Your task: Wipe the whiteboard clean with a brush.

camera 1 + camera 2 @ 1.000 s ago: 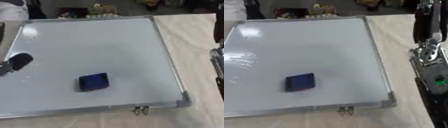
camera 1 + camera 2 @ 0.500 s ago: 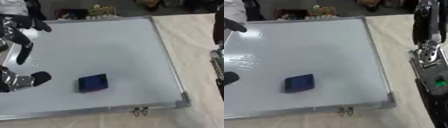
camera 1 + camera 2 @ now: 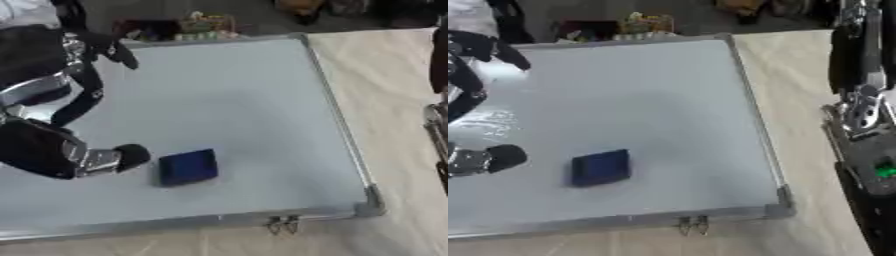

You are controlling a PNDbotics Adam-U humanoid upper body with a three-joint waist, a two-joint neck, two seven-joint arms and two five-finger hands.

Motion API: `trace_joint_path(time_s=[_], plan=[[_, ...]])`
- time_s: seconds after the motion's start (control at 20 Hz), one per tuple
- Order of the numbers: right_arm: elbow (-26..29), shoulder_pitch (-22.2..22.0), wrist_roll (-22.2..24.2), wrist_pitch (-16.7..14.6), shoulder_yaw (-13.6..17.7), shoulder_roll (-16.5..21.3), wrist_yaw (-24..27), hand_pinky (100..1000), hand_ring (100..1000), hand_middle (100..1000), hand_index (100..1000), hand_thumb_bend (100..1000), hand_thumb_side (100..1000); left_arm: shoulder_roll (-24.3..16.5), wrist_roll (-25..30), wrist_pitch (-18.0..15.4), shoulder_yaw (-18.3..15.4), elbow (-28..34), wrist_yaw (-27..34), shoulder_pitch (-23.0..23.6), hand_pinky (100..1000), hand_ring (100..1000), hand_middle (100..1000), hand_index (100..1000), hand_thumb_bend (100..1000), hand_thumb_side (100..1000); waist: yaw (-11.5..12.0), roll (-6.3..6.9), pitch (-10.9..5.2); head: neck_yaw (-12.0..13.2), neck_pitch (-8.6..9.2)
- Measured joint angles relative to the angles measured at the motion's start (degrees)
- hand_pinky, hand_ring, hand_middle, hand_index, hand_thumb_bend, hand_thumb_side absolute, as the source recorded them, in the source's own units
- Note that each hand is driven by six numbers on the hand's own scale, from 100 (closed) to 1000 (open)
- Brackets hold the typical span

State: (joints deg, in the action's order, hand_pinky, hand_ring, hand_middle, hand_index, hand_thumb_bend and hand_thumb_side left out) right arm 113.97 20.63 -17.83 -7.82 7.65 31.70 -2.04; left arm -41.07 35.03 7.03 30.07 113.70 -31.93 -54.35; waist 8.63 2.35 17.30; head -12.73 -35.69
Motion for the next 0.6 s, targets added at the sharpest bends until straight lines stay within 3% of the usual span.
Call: trace_joint_path(time_s=[0.2, 0.4, 0.6], plan=[[0.0, -0.01, 0.15, -0.06, -0.21, 0.0, 0.11, 836, 823, 775, 894, 100, 1000, 2.07, 1.68, -0.4, 2.22, -1.77, -1.19, -1.43, 768, 820, 735, 160, 618, 738, -0.11, 0.0, 0.0, 0.25, 0.01], [0.0, -0.01, 0.28, -0.08, -0.3, 0.0, 0.16, 836, 823, 774, 893, 100, 1000, 4.42, 3.07, -0.65, 4.54, -4.83, -1.49, -2.53, 766, 803, 664, 259, 666, 619, -0.4, 0.0, 0.0, 0.49, 0.01], [0.0, 0.0, 0.3, -0.08, -0.3, 0.0, 0.17, 836, 824, 773, 893, 100, 1000, 7.02, 3.08, 0.09, 6.14, -7.79, -1.47, -2.77, 767, 804, 676, 344, 624, 566, -0.43, 0.0, 0.01, 0.47, 0.01]])
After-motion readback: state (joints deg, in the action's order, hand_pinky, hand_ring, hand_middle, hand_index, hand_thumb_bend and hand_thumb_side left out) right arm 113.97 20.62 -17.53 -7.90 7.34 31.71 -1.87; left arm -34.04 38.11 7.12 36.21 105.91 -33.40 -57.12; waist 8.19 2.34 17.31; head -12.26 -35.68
